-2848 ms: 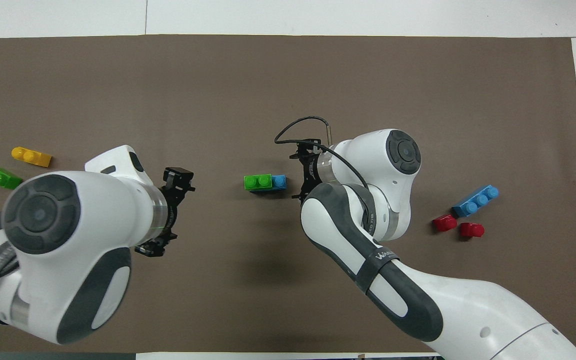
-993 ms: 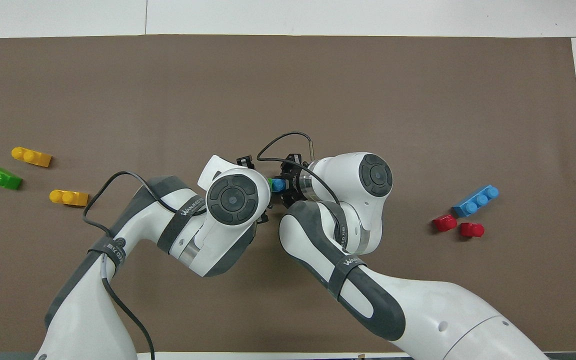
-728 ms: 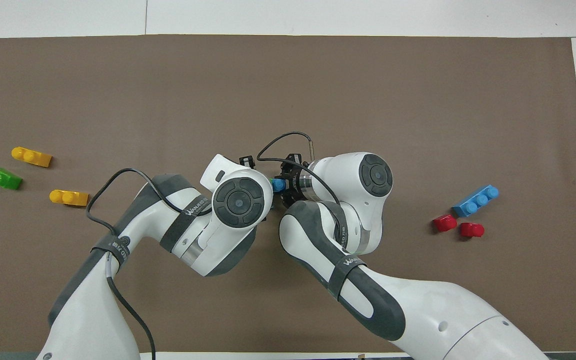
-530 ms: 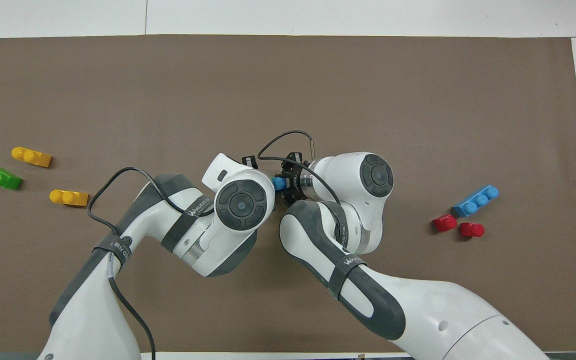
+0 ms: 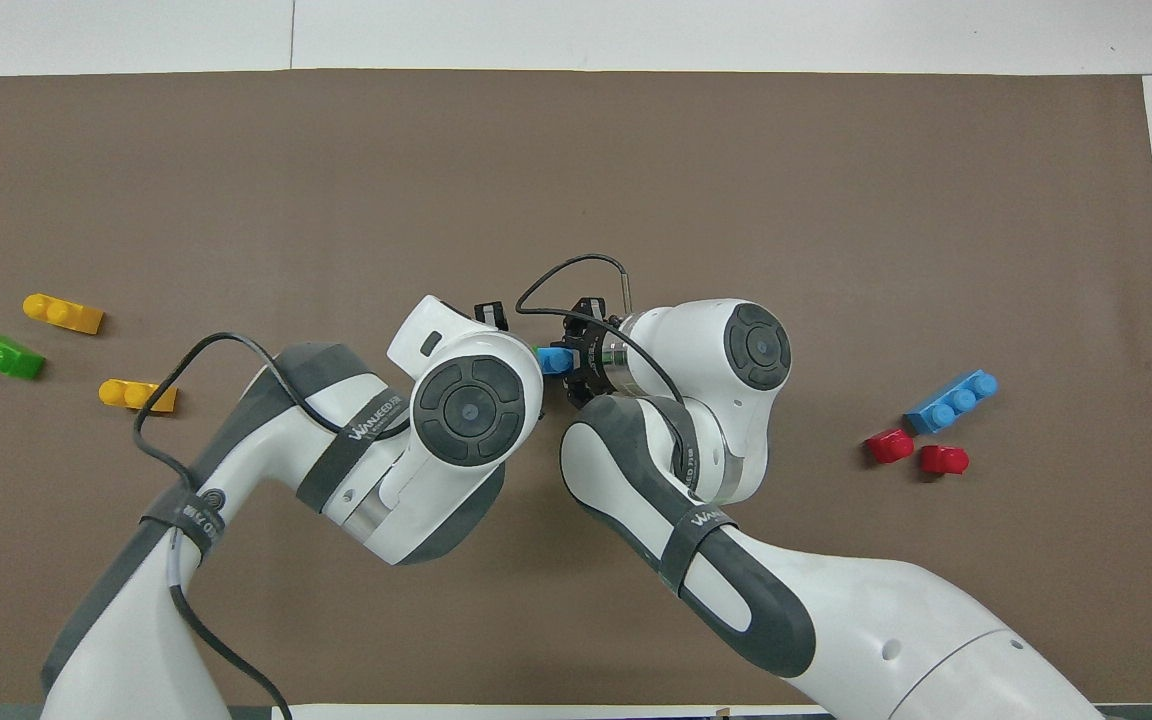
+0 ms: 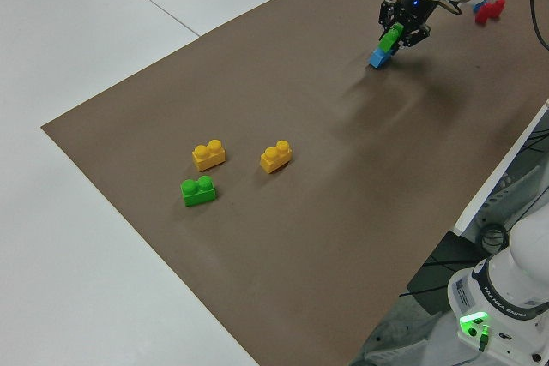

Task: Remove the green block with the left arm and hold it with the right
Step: 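Pull the green brick away with the left gripper while the right gripper pulls blue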

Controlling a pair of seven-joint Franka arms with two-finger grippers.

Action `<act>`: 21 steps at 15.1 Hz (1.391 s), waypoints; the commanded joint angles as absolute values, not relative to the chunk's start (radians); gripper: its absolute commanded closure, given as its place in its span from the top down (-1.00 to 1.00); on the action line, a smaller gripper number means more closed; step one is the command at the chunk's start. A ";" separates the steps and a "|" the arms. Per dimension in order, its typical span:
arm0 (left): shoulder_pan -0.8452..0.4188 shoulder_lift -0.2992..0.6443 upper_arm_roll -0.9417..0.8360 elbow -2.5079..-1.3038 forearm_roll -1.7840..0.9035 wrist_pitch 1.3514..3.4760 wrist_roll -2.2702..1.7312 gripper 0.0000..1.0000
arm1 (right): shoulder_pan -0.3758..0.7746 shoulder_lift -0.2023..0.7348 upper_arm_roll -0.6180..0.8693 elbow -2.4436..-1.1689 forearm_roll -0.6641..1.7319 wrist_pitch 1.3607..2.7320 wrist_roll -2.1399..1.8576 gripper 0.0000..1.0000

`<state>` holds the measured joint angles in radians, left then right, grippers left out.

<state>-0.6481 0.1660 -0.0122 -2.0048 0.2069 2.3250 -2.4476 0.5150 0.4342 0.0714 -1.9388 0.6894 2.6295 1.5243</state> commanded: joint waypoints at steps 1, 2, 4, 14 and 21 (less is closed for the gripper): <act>-0.647 0.086 -0.003 -2.014 0.190 2.264 -2.407 -1.00 | 0.459 0.430 0.072 -1.928 0.698 2.591 1.461 -1.00; -0.637 0.065 -0.003 -2.016 0.180 2.243 -2.390 -1.00 | 0.418 0.419 0.066 -1.922 0.684 2.541 1.401 -1.00; -0.592 0.031 -0.002 -2.013 0.140 2.182 -2.279 -1.00 | 0.292 0.387 0.063 -1.905 0.617 2.412 1.242 -1.00; -0.188 0.012 0.005 -1.980 -0.021 2.105 -1.395 -1.00 | -0.208 0.370 0.066 -1.946 0.433 2.184 0.772 -1.00; -0.043 0.181 0.009 -1.959 -0.026 2.291 -1.154 -1.00 | -0.210 0.371 0.066 -1.960 0.463 2.166 0.784 -0.50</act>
